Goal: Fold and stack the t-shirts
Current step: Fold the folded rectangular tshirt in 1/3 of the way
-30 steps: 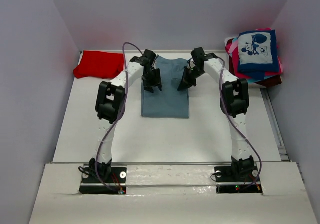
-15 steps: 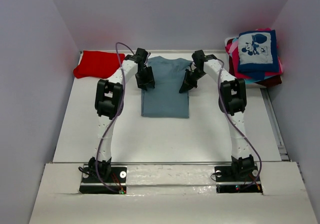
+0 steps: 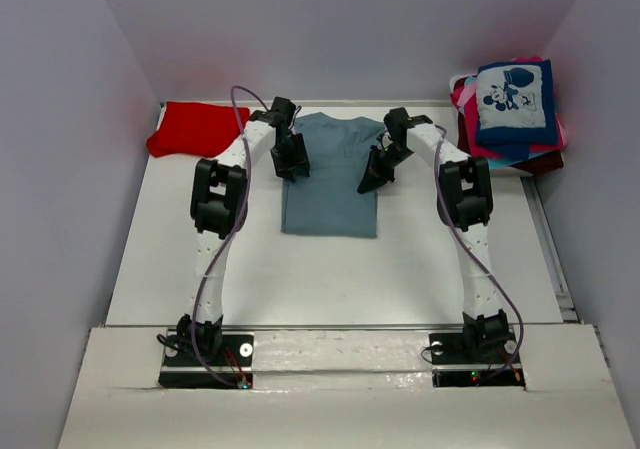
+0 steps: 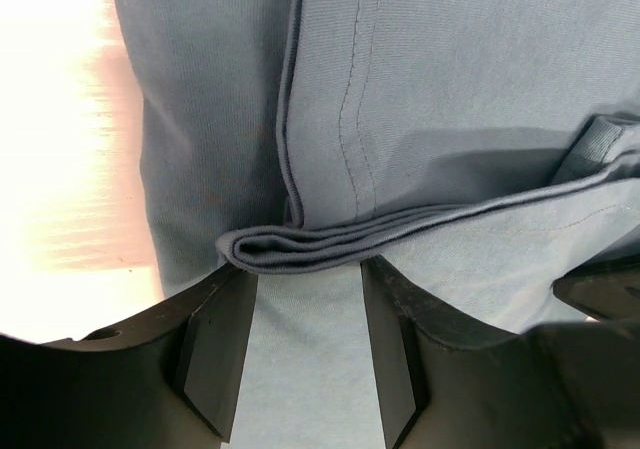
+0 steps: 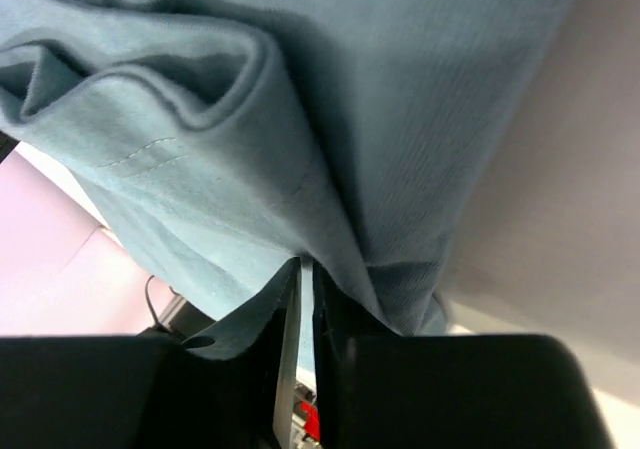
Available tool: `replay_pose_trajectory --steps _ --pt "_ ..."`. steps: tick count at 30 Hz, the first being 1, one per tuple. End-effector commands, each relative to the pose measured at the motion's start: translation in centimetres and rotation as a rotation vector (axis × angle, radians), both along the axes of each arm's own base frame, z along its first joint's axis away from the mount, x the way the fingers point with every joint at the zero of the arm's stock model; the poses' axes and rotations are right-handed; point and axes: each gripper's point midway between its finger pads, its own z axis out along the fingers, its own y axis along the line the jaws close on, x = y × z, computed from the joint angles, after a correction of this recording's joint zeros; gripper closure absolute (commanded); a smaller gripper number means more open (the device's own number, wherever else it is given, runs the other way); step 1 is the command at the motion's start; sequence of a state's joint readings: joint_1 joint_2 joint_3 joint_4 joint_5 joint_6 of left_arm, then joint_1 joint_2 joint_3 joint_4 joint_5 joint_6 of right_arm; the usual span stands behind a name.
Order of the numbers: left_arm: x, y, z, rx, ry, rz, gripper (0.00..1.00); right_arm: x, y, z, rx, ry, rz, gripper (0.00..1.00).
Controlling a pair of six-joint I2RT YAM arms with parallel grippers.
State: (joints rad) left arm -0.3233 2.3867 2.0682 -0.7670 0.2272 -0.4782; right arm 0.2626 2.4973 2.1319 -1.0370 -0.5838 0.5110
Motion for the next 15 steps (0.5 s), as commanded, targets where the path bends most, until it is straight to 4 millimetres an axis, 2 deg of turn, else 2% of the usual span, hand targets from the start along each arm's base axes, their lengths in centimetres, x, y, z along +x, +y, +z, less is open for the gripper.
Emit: replay_pose_trajectory --steps 1,2,3,4,5,6,7,8,9,10,11,12,13,14,15 --pt "0.1 0.3 4.6 -0.004 -0.096 -0.016 0.42 0.8 -0.6 3.5 -0.022 -0.132 0.029 0.77" --pt "-0.2 0.4 5.2 -0.004 -0.101 -0.017 0.42 0.7 -0.6 4.1 -0.021 -0.142 0.033 0.75" --pt "-1.1 0.6 4.9 -0.002 -0.082 -0.023 0.42 0.1 -0.8 4.2 -0.025 -0.138 0.041 0.72" --pt "-1.4 0.8 6.6 -0.010 -0.110 -0.018 0.41 -0.2 -0.9 5.6 -0.020 -0.165 0.043 0.68" --pt "-2.0 1.0 6.8 -0.011 -0.110 -0.016 0.41 -0.7 -1.1 6.0 -0.019 -0.168 0.046 0.65" --pt "-3.7 1.2 5.6 -0.013 -0.064 -0.020 0.41 -1.2 -1.1 6.4 -0.008 -0.173 0.047 0.63" --pt "-4.1 1.0 7.1 -0.047 -0.101 -0.012 0.41 -2.4 -1.3 6.9 0.000 -0.180 0.045 0.60" --pt "-4.9 1.0 7.1 -0.062 -0.095 -0.012 0.41 -3.2 -1.4 6.9 0.010 -0.177 0.042 0.57" --pt "-7.0 1.2 5.6 -0.073 -0.037 -0.017 0.41 -4.1 -1.1 7.3 0.041 -0.178 0.039 0.54" --pt "-7.3 1.0 7.1 -0.104 -0.084 -0.014 0.41 -5.7 -1.5 5.8 0.038 -0.151 0.034 0.49" --pt "-8.1 1.2 7.0 -0.112 -0.081 -0.013 0.41 -6.3 -1.7 7.2 0.046 -0.190 0.029 0.47" --pt "-9.8 1.6 5.8 -0.109 -0.042 -0.010 0.40 -7.0 -2.0 7.2 0.043 -0.195 0.020 0.45" --pt "-10.4 1.3 6.8 -0.122 -0.071 -0.019 0.40 -7.3 -2.1 7.2 0.047 -0.213 0.015 0.41" --pt "-11.2 1.5 6.6 -0.126 -0.060 -0.014 0.40 -9.1 -2.5 6.7 0.046 -0.188 0.008 0.40" --pt "-13.3 1.5 5.1 -0.125 -0.009 -0.025 0.40 -10.0 -2.3 6.5 0.067 -0.170 0.002 0.40"
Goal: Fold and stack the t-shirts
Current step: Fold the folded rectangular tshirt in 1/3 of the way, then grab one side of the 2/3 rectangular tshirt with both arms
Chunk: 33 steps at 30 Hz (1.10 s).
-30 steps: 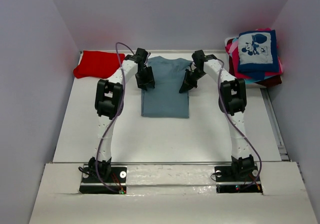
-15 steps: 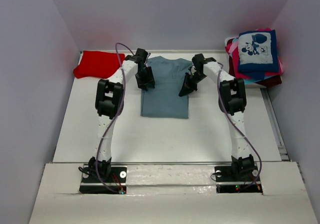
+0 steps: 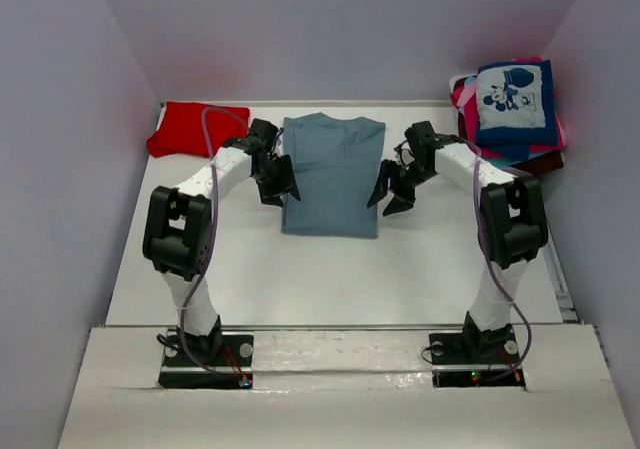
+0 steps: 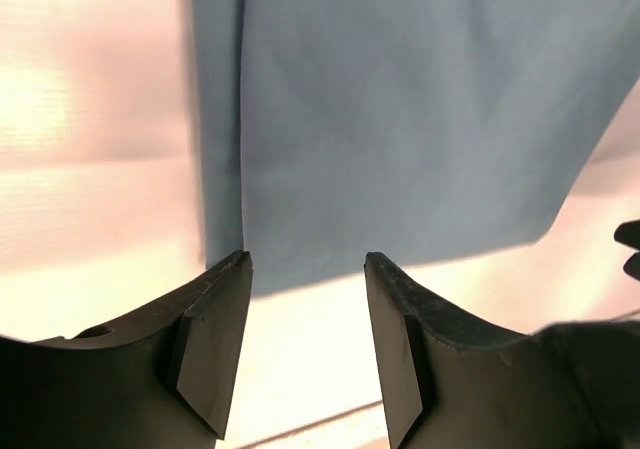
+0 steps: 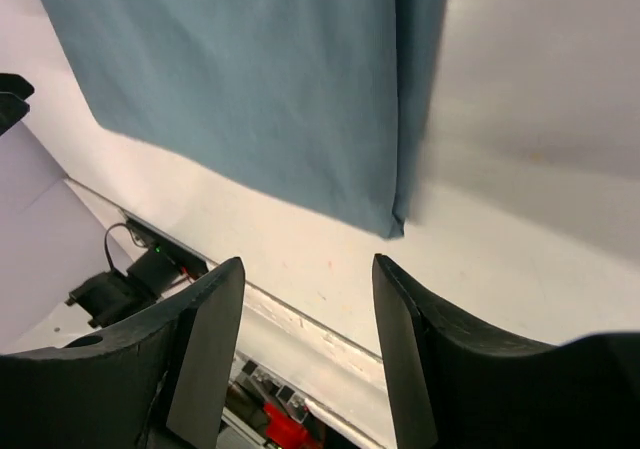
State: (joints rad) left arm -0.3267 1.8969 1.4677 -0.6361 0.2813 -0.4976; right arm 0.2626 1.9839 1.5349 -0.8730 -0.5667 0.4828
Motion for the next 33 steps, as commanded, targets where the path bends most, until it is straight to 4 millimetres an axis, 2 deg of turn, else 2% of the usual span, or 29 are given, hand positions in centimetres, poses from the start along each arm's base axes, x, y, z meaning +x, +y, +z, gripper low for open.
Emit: replay_pose_trajectory --steps 1,2,5,6,9,18,24,29,33 --pt "-3.5 -1.3 1.0 -0.078 -0.030 -0.033 0.40 -2.5 0.1 -0.7 0.067 -0.044 -0.019 0.39" --pt "-4.9 -0.7 -0.3 -0.065 0.001 -0.023 0.40 -2.9 0.1 -0.4 0.078 -0.062 -0.025 0.38" --pt "-6.8 -0.7 -1.0 -0.078 0.015 -0.028 0.39 -4.9 -0.4 -2.0 0.067 -0.024 -0.031 0.37" --pt "-8.0 -0.7 -1.9 -0.081 0.040 -0.027 0.39 -5.0 -0.4 -2.2 0.074 -0.027 -0.030 0.36" --pt "-9.7 -0.7 -3.3 -0.104 0.087 -0.025 0.36 -5.8 -0.5 -3.2 0.071 -0.002 -0.033 0.35" --pt "-8.4 -0.6 -3.0 -0.077 0.057 -0.017 0.32 -6.3 -0.5 -4.7 0.077 0.017 -0.043 0.33" --pt "-7.1 1.2 -2.9 -0.054 0.057 0.039 0.31 -6.2 -0.4 -5.3 0.086 0.023 -0.057 0.32" --pt "-6.5 3.1 -3.2 -0.027 0.078 0.082 0.31 -5.8 -0.1 -5.4 0.098 0.020 -0.063 0.32" --pt "-6.2 3.8 -3.4 -0.027 0.082 0.090 0.31 -5.8 0.0 -5.7 0.104 0.025 -0.073 0.32"
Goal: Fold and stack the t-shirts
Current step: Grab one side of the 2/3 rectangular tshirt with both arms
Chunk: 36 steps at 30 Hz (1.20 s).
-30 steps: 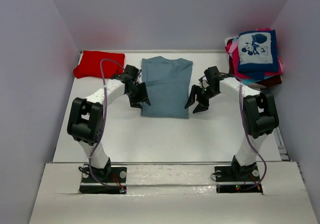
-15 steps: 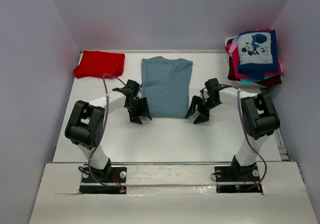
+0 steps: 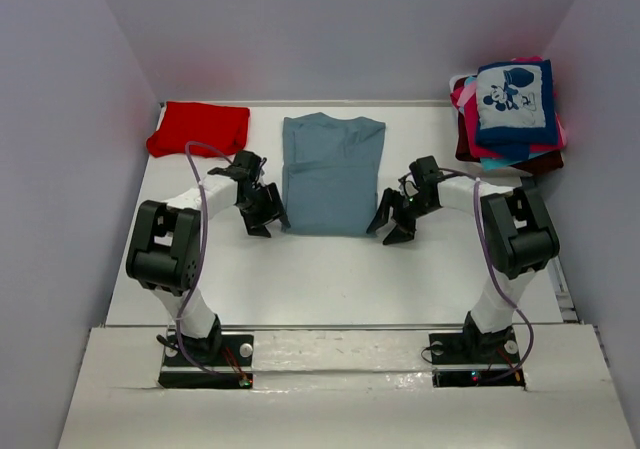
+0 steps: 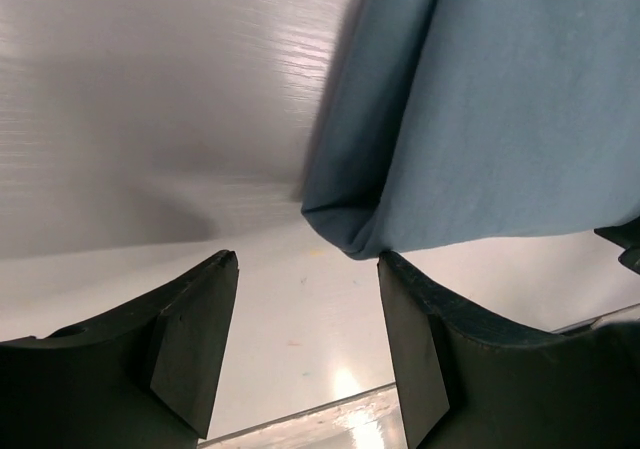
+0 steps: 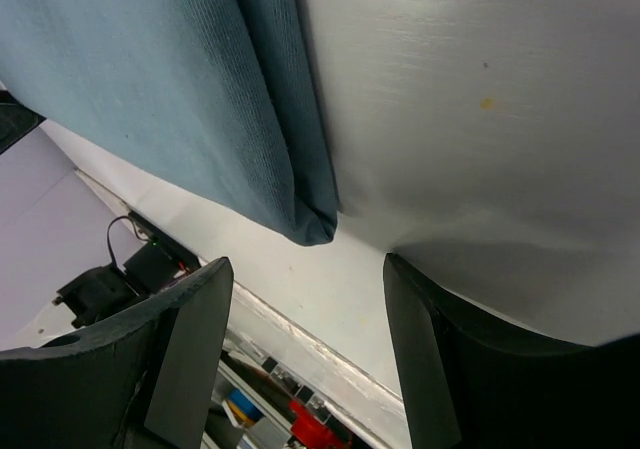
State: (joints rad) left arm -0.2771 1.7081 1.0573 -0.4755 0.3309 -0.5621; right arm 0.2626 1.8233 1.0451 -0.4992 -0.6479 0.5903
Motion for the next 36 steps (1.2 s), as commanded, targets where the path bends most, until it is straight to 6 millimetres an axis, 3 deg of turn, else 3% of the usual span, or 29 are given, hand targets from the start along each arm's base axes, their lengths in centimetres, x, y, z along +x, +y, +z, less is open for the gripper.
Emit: replay_pose_trajectory --steps 1,17,28,36 --pt "0.9 0.8 0.5 0.016 -0.009 -0.013 0.31 0.6 0.3 -0.8 0.013 -0.015 -0.012 0.32" --pt "2.1 0.0 -2.5 -0.044 0.031 -0.006 0.29 0.1 0.4 -2.7 0.023 0.016 -0.043 0.31" --pt "3.9 0.0 -2.7 -0.041 0.005 -0.010 0.29 0.4 0.1 -3.1 -0.004 0.014 -0.057 0.31" --pt "3.4 0.2 -3.6 -0.048 0.033 -0.016 0.29 0.7 0.0 -4.6 -0.023 0.033 -0.072 0.31"
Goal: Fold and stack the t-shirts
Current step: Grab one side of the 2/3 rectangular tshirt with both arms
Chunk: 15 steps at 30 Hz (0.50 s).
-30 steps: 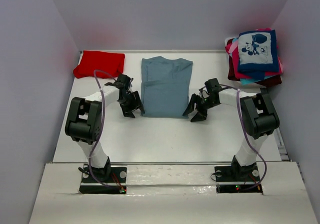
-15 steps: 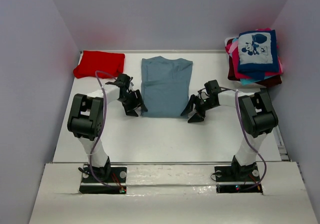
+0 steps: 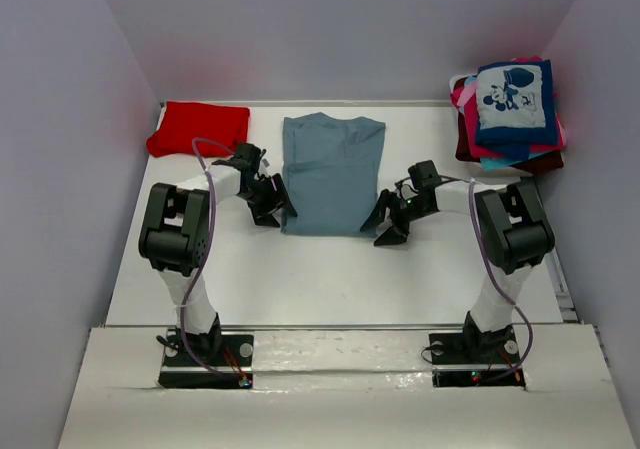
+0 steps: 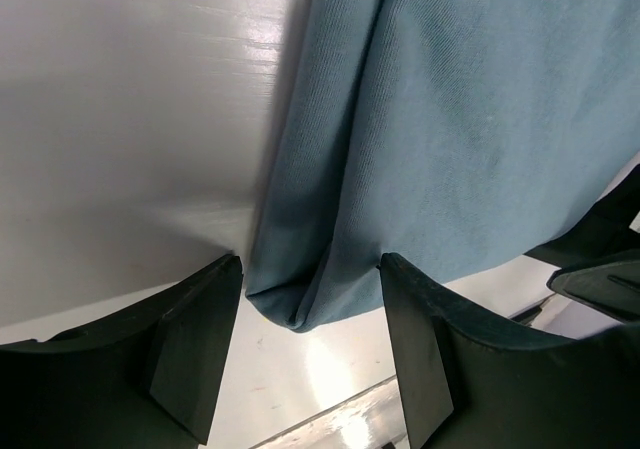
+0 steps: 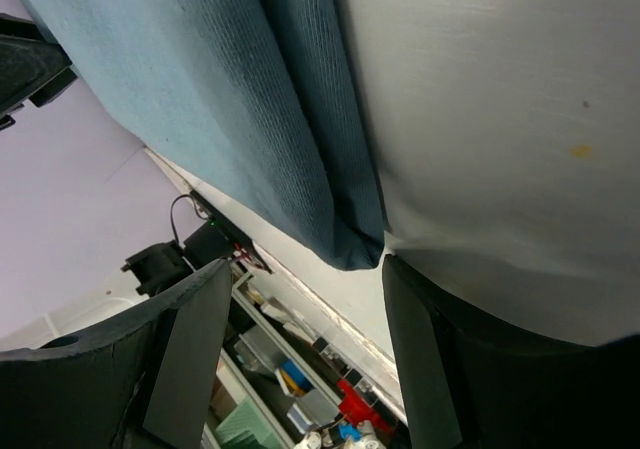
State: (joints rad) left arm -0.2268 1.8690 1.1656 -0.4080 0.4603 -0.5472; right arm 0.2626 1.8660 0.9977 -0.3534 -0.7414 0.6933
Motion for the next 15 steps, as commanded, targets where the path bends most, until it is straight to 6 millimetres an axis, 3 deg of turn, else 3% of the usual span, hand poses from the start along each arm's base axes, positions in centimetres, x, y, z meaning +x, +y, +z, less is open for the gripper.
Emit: replay_pose_trajectory --steps 1,9,15 --pt "-0.5 1.4 -2.5 0.072 0.024 -0.018 0.29 0.4 -1.5 -4.5 -0.132 0.005 -0.025 0.31" --pt "-1.2 1.6 -2.3 0.073 0.030 -0.029 0.29 2.3 -1.5 -5.0 -0.145 -0.004 -0.038 0.31" --pt "-1.4 1.6 -2.2 0.072 0.035 -0.034 0.29 3.9 -3.3 -3.9 -0.178 -0.028 -0.070 0.31"
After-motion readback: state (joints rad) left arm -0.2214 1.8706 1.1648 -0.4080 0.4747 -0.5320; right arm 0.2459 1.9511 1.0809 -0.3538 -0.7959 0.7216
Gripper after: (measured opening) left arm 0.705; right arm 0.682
